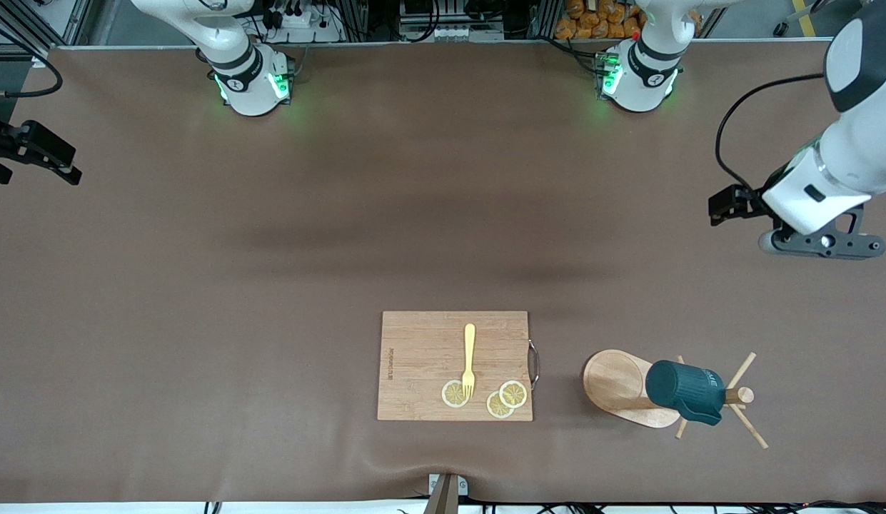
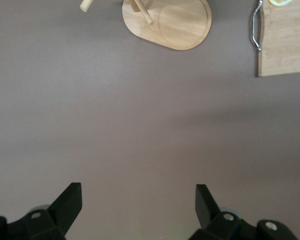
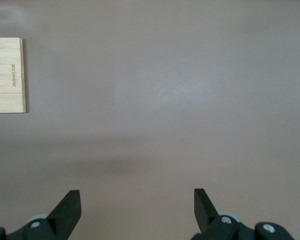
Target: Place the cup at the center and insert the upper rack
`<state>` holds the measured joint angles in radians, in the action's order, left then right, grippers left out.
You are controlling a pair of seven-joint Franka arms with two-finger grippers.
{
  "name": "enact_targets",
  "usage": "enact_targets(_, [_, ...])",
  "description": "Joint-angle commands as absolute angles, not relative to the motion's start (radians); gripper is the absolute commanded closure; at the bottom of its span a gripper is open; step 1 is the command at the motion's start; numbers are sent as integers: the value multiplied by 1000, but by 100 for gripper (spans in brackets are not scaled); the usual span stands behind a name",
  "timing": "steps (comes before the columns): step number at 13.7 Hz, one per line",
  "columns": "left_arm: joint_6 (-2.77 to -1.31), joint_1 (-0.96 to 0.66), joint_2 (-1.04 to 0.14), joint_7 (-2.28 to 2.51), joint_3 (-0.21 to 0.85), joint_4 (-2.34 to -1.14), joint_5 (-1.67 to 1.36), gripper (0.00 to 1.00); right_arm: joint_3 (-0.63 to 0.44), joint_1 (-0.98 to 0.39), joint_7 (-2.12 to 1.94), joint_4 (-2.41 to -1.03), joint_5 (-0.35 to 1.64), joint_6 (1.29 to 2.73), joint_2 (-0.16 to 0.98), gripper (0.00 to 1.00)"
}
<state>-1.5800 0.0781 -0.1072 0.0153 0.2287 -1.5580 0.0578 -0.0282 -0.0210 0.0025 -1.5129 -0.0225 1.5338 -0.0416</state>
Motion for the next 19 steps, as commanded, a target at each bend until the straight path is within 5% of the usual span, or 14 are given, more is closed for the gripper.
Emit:
enact_targets(1, [-1551, 16, -40, -17, 206, -1588, 64, 0, -26, -18, 6, -1506, -29, 1528, -43, 0])
enact_targets(19, [-1471, -51, -2, 54, 124, -1462, -15, 0, -26, -18, 6, -1506, -26, 1534, -43, 0])
